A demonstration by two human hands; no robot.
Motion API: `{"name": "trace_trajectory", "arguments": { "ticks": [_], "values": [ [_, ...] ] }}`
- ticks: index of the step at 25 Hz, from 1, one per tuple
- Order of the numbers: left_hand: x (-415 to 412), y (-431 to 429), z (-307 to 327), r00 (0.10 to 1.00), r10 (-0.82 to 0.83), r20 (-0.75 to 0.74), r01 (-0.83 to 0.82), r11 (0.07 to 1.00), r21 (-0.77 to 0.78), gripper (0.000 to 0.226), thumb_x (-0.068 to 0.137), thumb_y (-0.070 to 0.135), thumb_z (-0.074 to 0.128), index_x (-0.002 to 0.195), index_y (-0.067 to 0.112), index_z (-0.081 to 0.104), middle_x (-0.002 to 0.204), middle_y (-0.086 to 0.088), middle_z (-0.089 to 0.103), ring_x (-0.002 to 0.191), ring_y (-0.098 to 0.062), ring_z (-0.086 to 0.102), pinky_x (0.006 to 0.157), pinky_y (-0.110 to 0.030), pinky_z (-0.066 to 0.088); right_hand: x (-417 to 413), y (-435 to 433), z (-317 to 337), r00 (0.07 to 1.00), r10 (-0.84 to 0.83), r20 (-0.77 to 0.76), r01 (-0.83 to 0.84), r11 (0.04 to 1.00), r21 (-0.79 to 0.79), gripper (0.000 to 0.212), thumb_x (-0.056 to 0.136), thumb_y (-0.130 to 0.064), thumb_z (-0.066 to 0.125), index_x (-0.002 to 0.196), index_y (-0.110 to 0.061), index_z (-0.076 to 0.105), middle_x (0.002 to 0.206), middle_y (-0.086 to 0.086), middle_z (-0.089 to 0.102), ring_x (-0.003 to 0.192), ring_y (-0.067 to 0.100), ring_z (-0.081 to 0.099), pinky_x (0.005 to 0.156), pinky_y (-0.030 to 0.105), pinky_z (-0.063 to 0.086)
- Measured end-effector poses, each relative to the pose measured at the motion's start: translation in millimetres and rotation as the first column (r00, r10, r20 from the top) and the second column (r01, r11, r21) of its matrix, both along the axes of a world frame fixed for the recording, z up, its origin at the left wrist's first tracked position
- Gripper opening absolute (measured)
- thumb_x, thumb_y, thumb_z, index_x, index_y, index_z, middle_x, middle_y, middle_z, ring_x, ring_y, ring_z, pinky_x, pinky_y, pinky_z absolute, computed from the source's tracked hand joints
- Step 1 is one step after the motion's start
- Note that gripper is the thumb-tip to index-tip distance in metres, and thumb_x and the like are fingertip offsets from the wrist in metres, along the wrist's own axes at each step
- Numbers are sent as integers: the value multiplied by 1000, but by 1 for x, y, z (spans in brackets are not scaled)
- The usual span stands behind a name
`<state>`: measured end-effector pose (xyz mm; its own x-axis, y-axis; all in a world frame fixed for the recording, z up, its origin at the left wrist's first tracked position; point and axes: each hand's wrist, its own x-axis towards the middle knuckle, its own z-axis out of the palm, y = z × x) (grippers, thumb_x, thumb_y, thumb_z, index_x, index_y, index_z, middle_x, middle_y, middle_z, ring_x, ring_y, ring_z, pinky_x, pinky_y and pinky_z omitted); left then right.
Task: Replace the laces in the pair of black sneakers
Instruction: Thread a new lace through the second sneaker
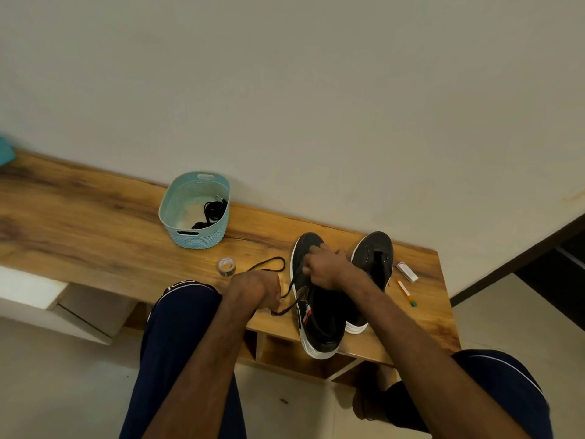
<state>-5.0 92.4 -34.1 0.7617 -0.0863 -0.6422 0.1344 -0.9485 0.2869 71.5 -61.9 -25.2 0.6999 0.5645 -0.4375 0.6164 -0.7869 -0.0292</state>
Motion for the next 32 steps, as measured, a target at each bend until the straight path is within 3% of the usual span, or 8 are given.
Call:
{"name": "trace_trajectory", "arguments": {
  "ticks": [8, 14, 16, 17, 19, 22, 27, 32],
  "values": [
    [21, -1, -13, 999, -23, 37, 19, 993, 116, 25, 95, 17, 57, 118, 7, 61, 120, -11, 64, 109, -26, 62, 91, -36, 50, 23, 13, 97, 653, -398, -644, 757, 381, 531, 48, 105, -48, 37, 69, -19, 47, 82, 3, 64, 83, 20, 60, 81, 35, 36],
    [20, -12, -7, 989, -68, 132, 25, 951, 307, 33, 99, 23, 52, 130, 13, 52, 136, -11, 47, 121, -29, 50, 99, -47, 45, 32, 12, 174, 695, -242, -677, 719, 258, 645, 32, 104, -42, 44, 82, -24, 59, 79, -8, 70, 80, 12, 64, 95, 47, 42],
    [24, -12, 5, 908, 164, 385, -171, 985, -16, 30, 103, 28, 43, 124, 10, 56, 132, -12, 55, 116, -29, 55, 97, -47, 47, 24, 15, 185, 754, -243, -610, 657, 302, 691, 34, 105, -39, 42, 84, -21, 61, 77, -6, 69, 73, 12, 62, 89, 42, 46],
    [26, -12, 15, 820, 420, 388, -270, 883, -385, 36, 106, 33, 37, 119, 9, 60, 125, -12, 62, 111, -28, 59, 96, -46, 48, 16, 18, 184, 777, -239, -583, 629, 342, 698, 34, 105, -36, 41, 83, -19, 62, 75, -5, 68, 68, 12, 59, 84, 39, 47],
    [28, -14, 38, 692, 722, -20, -335, 296, -894, 57, 106, 48, 23, 108, 12, 67, 105, -5, 72, 100, -25, 66, 91, -42, 52, -1, 21, 165, 793, -197, -577, 602, 403, 690, 36, 106, -30, 39, 85, -13, 63, 73, 0, 65, 60, 9, 56, 72, 29, 46],
    [34, -9, 56, 674, 649, -352, -328, -163, -930, 64, 103, 55, 20, 101, 12, 68, 76, -1, 70, 63, -19, 62, 59, -28, 54, -33, 19, 115, 798, -133, -587, 577, 450, 682, 39, 108, -22, 38, 89, 1, 64, 71, 8, 62, 53, 4, 56, 59, 17, 46],
    [49, 7, 48, 509, 732, -453, -364, -293, -884, 43, 108, 36, 29, 112, 12, 64, 77, 1, 65, 53, -8, 53, 50, -25, 52, -81, 7, 28, 785, -149, -602, 570, 556, 605, 38, 106, -29, 44, 92, -6, 71, 81, 1, 70, 75, 8, 64, 79, 23, 51],
    [48, 0, 45, 450, 857, -251, -386, -67, -920, 39, 107, 37, 34, 97, 13, 62, 57, 7, 37, 42, -4, 24, 37, -18, 18, -105, -7, -25, 775, -133, -617, 592, 493, 638, 34, 104, -30, 48, 90, -13, 75, 90, 5, 73, 91, 20, 67, 96, 46, 51]
  ]
}}
